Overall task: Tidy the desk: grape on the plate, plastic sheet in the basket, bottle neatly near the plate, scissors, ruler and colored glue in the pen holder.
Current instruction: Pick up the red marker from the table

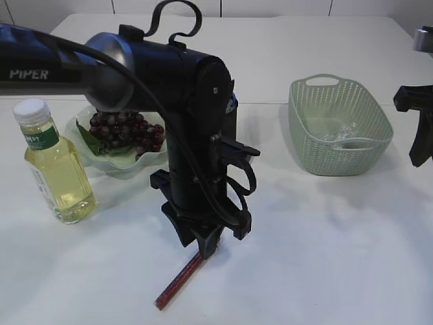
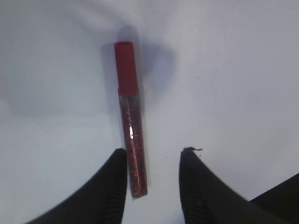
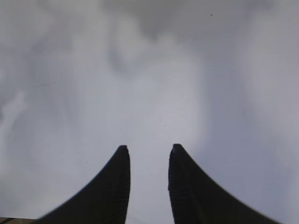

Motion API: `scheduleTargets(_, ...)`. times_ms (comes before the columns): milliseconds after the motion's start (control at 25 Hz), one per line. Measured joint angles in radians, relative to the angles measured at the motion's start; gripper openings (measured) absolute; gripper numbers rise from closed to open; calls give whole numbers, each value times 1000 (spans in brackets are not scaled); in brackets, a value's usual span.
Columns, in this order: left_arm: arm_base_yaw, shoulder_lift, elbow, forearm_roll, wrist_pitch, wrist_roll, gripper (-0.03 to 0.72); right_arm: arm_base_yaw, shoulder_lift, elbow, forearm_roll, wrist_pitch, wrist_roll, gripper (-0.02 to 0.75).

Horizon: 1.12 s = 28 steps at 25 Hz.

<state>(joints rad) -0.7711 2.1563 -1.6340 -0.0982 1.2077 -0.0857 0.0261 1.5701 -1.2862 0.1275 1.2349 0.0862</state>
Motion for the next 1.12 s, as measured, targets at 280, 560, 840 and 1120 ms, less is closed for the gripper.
scheduleTargets(280, -4, 10, 2, 2, -20, 0, 286, 0, 0, 0, 0, 0, 0, 243)
scheduleTargets(560, -4, 16, 34, 25, -43, 0, 288, 0, 0, 0, 2, 0, 0, 243)
scheduleTargets(840, -4, 30, 34, 37, -45, 0, 288, 0, 0, 0, 5, 0, 0, 243)
scheduleTargets(1120, -4, 49, 36, 37, -47, 0, 288, 0, 0, 0, 5, 0, 0, 243)
